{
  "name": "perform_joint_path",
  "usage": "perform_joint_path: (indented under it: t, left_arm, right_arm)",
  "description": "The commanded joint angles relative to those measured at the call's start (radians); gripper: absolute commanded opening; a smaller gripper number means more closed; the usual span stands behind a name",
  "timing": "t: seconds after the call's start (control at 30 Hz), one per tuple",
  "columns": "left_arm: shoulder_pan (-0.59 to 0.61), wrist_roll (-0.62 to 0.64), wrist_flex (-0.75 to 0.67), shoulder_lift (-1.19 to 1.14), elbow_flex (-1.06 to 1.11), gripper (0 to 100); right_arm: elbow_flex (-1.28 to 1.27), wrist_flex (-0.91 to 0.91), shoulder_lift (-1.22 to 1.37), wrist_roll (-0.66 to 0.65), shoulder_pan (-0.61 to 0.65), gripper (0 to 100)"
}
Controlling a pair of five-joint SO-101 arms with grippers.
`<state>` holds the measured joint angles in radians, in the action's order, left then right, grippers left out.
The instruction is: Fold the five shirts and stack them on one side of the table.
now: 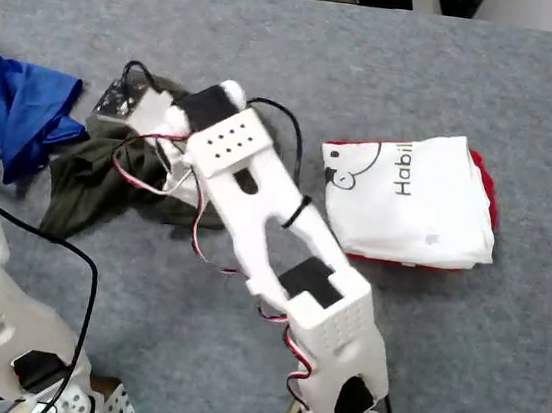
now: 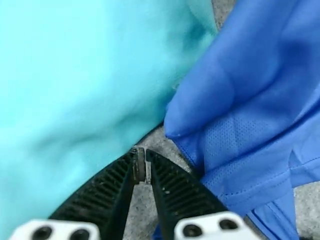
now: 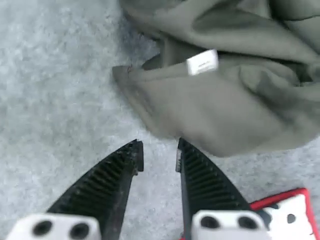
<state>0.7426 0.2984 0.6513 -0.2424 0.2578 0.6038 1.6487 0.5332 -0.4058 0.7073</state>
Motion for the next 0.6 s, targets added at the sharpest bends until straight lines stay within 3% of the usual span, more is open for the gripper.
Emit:
perform_joint_path:
  t: [0.0, 0.23, 0.33, 0.43, 0.57]
  left_arm:
    - [-0.029, -0.008, 0.083, 0.021, -0.064, 2]
    - [-0.109, -0.002, 0.574, 0.266, -0.232, 2]
    - [-0.204, -0.014, 0.706, 0.415, -0.235, 2]
    - [-0.384, -0.081, 0.758, 0.512, -0.176, 4]
    - [-0.560, -0.103, 0.760, 0.526, -0.060, 15]
  right_arm:
    - [0.028, -0.084, -0.082, 0.017, -0.148, 12.2]
    - [0.237, -0.094, -0.082, 0.015, -0.340, 12.2]
    - [0.265, -0.157, -0.079, 0.017, -0.375, 12.2]
    - [0.228, -0.235, -0.079, 0.054, -0.404, 12.2]
    - [0.183, -0.276, -0.081, 0.127, -0.401, 12.1]
